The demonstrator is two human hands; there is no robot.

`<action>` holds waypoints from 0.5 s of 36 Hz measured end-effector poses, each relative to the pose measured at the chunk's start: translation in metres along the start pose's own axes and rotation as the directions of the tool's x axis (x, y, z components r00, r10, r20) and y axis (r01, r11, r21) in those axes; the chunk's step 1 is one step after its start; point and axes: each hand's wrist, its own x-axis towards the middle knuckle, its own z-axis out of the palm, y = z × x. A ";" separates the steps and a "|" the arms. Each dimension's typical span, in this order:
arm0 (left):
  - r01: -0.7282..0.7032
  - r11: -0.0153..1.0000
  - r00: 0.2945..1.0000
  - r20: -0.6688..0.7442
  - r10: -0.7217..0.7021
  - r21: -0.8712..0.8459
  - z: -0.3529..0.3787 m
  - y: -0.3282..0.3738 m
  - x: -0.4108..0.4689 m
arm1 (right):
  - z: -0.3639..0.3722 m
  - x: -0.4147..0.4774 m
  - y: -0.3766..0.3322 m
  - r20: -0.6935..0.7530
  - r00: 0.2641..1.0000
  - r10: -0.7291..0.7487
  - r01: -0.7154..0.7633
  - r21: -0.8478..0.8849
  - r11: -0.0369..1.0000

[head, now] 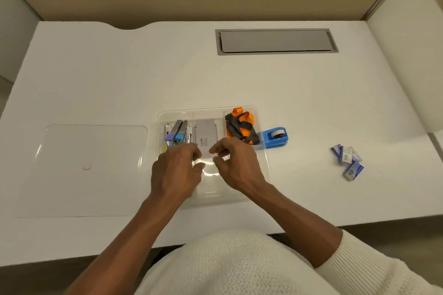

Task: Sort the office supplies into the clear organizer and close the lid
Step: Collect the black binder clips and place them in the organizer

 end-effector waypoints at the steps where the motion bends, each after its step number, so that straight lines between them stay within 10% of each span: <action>1: -0.020 1.000 1.000 0.007 0.020 0.000 0.002 0.006 0.003 | -0.007 0.000 0.006 -0.019 1.000 0.023 -0.023 0.022 0.999; 12: -0.364 0.930 0.932 0.026 0.363 0.051 0.041 0.094 0.054 | -0.080 0.005 0.112 -0.418 0.898 0.139 -0.149 0.008 0.989; 18: -0.521 0.816 0.854 0.141 0.502 0.250 0.082 0.145 0.084 | -0.101 0.023 0.170 -0.259 0.945 0.200 -0.222 -0.058 0.973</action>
